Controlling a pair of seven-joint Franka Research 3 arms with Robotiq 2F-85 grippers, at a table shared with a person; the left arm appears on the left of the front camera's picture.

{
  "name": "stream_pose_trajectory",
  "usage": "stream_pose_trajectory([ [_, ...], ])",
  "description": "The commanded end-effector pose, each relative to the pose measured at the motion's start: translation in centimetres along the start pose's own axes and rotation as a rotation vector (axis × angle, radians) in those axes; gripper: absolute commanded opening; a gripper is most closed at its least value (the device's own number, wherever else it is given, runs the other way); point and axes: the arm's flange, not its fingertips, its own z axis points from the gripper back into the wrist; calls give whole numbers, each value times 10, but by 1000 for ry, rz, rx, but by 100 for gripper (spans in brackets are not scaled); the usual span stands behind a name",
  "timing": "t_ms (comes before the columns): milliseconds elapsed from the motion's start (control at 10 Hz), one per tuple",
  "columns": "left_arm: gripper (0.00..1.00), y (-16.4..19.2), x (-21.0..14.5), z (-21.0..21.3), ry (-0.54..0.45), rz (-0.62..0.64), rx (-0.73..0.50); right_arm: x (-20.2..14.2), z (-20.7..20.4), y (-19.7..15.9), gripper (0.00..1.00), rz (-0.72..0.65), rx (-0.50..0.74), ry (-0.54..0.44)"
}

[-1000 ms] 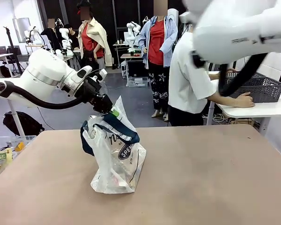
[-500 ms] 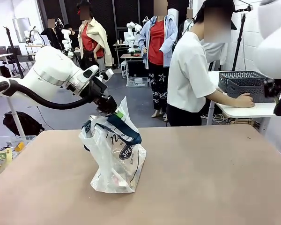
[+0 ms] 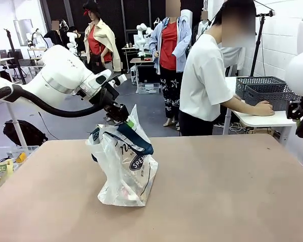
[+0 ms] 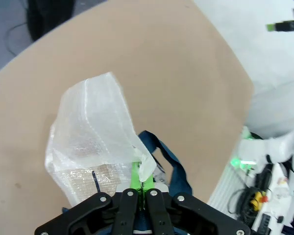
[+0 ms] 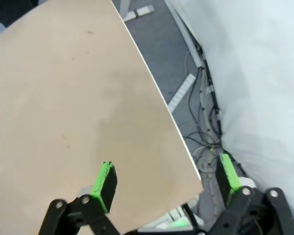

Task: Transfer purchased items from the store into the shopping bag.
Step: Move the Reusable shopping bag to the right side of the table.

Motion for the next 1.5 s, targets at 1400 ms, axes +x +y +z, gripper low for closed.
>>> stream_pose_trajectory([
  [1400,0,89,-29,279,141,477,724,3,6,-1,100,27,-39,-2],
])
